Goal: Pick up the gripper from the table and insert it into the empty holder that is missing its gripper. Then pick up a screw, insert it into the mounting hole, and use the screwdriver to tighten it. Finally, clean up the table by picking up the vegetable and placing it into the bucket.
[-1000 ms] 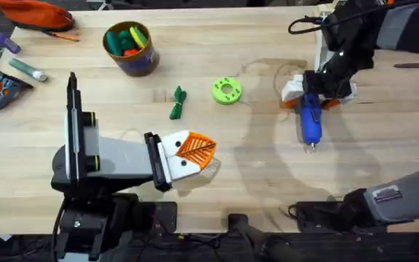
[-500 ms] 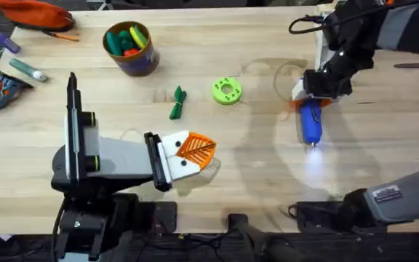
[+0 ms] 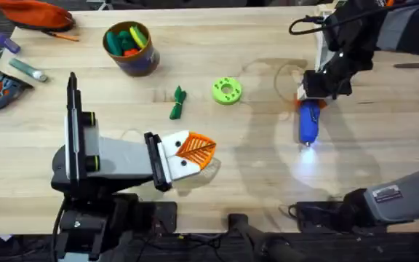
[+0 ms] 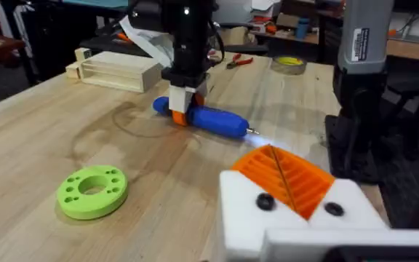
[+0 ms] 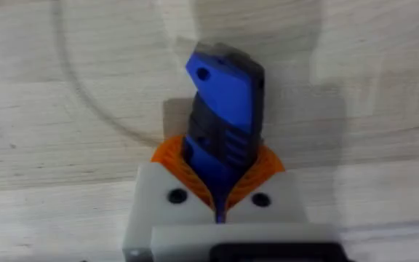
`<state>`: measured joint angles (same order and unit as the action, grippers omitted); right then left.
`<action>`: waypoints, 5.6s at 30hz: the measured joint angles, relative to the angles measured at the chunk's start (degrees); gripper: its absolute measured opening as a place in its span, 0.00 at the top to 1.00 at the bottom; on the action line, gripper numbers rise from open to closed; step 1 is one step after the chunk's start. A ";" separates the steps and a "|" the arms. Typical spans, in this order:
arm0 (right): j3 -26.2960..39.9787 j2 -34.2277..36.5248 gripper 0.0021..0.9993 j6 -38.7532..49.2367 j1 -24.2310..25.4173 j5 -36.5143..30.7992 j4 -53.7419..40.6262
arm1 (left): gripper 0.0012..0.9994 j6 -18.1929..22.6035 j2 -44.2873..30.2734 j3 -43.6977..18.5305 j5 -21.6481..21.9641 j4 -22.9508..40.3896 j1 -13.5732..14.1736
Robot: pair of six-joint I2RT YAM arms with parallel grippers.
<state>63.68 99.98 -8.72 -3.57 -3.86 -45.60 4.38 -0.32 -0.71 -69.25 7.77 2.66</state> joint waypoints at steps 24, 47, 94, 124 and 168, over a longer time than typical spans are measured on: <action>0.35 -33.91 0.98 -0.25 -4.45 3.21 -1.00 | 0.99 0.00 0.01 0.00 0.00 0.00 0.00; 0.39 -54.12 0.98 -1.16 -8.92 41.43 31.12 | 0.99 0.00 0.01 0.00 0.00 0.00 0.00; -12.97 -32.09 0.98 3.52 -26.61 69.02 79.75 | 0.99 0.00 0.02 0.00 0.00 0.00 0.00; -21.62 -30.89 0.98 -14.41 -29.88 64.02 103.16 | 0.99 0.00 0.02 0.00 0.00 0.00 0.00; -15.68 -22.36 0.98 -1.89 -37.15 70.99 103.02 | 0.99 0.00 0.02 0.00 0.00 0.00 0.00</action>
<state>48.00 77.62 -10.61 -40.72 67.13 57.42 4.38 -0.30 -0.71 -69.25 7.77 2.66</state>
